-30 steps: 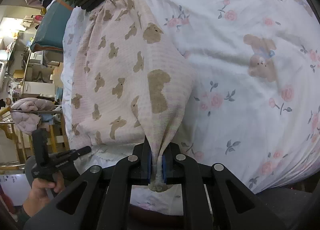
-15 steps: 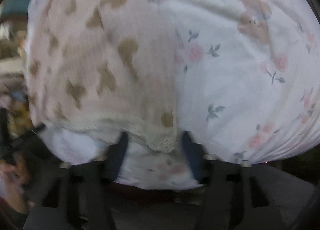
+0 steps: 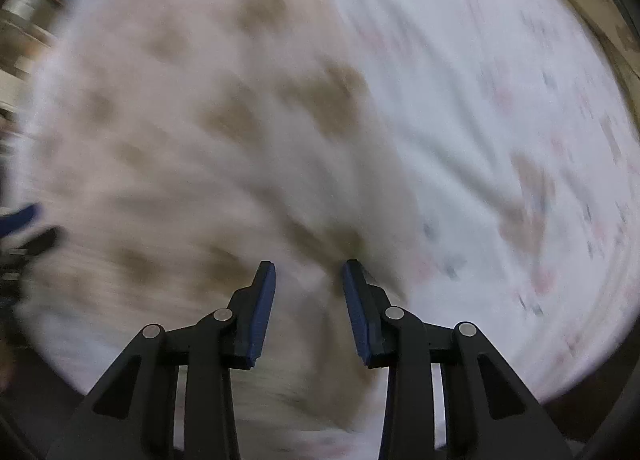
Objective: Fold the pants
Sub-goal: 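Open both grippers, release the hems and smooth the folded pants, then grasp the elastic waistband with the right gripper while the left gripper grasps it too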
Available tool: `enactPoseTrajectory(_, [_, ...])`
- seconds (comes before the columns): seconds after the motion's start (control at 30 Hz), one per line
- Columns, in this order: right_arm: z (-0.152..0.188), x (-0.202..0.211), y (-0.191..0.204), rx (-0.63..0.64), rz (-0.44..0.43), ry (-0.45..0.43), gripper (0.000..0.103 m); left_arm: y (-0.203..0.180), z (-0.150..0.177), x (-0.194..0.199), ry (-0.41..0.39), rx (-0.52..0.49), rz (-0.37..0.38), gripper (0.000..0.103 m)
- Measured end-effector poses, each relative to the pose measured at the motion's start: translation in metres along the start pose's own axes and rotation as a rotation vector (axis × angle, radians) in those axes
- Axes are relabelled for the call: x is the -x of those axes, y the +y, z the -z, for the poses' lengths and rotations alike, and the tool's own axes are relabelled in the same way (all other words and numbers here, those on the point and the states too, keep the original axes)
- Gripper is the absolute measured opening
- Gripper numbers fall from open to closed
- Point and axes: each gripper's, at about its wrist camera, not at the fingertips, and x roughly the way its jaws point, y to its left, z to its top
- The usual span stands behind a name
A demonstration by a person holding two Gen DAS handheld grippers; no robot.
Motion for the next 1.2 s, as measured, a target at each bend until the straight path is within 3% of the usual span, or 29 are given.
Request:
enactPoseTrajectory(0.07, [0.005,0.000,-0.009,-0.007,-0.005,0.026,0.036,0.005,0.007,-0.001,-0.003,0.000,-0.006,0.059])
enactPoseTrajectory(0.13, [0.009,0.006,-0.014,0.014,0.044,0.059,0.036,0.005,0.008,0.006,0.033,0.014,-0.015,0.060])
enactPoseTrajectory(0.23, [0.009,0.019,-0.028,-0.012,-0.057,0.071,0.040,0.015,0.001,0.025,0.001,0.071,0.036,0.060])
enactPoseTrajectory(0.3, [-0.004,0.046,-0.033,-0.018,-0.178,-0.044,0.039,0.020,-0.015,0.047,-0.067,0.090,0.039,0.060])
enactPoseTrajectory(0.4, [-0.030,0.087,-0.031,0.020,-0.170,-0.250,0.039,0.022,-0.049,0.076,-0.185,0.066,0.031,0.060])
enactPoseTrajectory(0.47, [-0.051,0.102,-0.029,0.020,-0.213,-0.318,0.038,0.024,-0.082,0.090,-0.264,0.047,0.031,0.059])
enactPoseTrajectory(0.6, [-0.111,0.104,-0.012,0.015,-0.361,-0.398,0.032,0.030,-0.128,0.075,-0.330,-0.044,0.037,0.053])
enactPoseTrajectory(0.7, [-0.155,0.086,0.016,0.042,-0.333,-0.410,0.032,0.032,-0.149,0.048,-0.327,-0.076,0.057,0.050])
enactPoseTrajectory(0.87, [-0.204,0.036,0.025,-0.008,-0.320,-0.376,0.030,0.043,-0.164,0.014,-0.243,0.008,0.076,0.050])
enactPoseTrajectory(1.0, [-0.228,0.007,-0.030,-0.164,-0.151,-0.375,0.027,0.050,-0.178,-0.005,-0.199,0.037,0.054,0.050])
enactPoseTrajectory(1.07, [-0.230,0.005,-0.050,-0.183,-0.197,-0.361,0.025,0.049,-0.183,-0.001,-0.204,0.032,0.068,0.050])
enactPoseTrajectory(1.1, [-0.231,0.008,-0.054,-0.170,-0.227,-0.351,0.030,0.048,-0.187,0.003,-0.210,0.025,0.098,0.050])
enactPoseTrajectory(1.2, [-0.235,0.036,-0.049,-0.090,-0.261,-0.400,0.031,0.044,-0.207,0.025,-0.274,-0.015,0.146,0.050])
